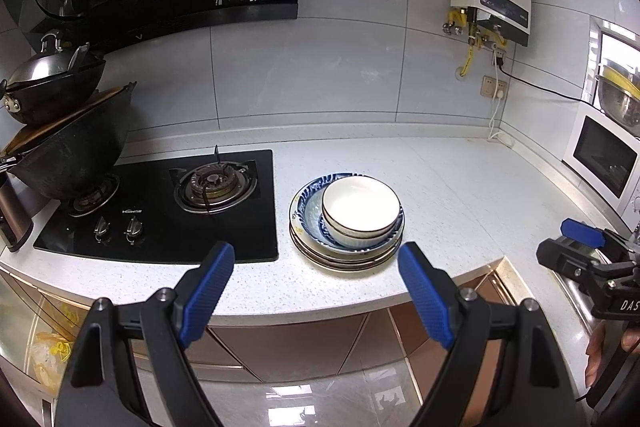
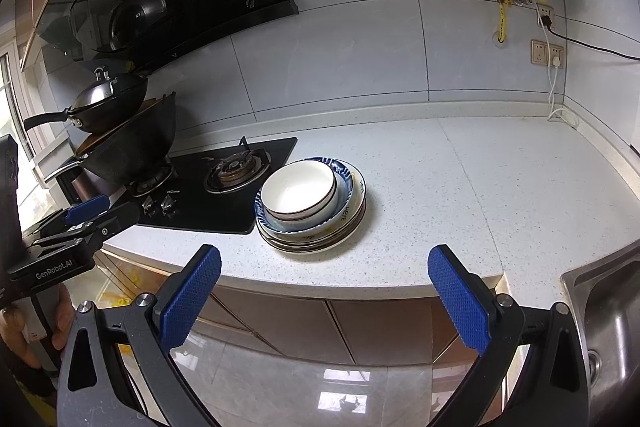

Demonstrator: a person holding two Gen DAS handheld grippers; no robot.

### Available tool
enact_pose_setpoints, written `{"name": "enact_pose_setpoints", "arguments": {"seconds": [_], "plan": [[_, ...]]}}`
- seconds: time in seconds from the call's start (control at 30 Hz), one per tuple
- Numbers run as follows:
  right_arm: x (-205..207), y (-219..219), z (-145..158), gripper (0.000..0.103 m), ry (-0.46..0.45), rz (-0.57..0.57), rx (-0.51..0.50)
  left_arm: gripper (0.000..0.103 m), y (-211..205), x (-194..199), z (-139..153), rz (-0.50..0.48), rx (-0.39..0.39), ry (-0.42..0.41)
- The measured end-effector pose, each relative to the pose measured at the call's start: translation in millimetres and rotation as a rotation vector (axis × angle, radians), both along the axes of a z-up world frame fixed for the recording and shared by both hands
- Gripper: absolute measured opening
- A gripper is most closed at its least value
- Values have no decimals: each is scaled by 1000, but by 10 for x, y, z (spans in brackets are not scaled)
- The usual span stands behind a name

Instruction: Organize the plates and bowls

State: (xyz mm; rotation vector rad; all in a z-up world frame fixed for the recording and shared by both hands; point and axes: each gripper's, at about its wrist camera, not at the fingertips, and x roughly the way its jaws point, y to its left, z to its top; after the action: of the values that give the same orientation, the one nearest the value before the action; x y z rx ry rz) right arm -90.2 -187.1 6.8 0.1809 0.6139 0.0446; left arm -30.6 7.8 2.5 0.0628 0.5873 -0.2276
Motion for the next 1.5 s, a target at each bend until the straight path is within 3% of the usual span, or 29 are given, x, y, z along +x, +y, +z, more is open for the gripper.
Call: {"name": "enact_pose_setpoints", "arguments": {"seconds": [0.63,0.87,1.5], "plan": [[-103,-91,26,102,14,-15,27,84,-34,-17,8,-20,7,-1],[-190,-117,17,102,50,-11,0,84,21,-47,30,-20,17,12],[-288,-60,49,102,47,-22,-30,84,148,-145,48,24,-9,23]]}}
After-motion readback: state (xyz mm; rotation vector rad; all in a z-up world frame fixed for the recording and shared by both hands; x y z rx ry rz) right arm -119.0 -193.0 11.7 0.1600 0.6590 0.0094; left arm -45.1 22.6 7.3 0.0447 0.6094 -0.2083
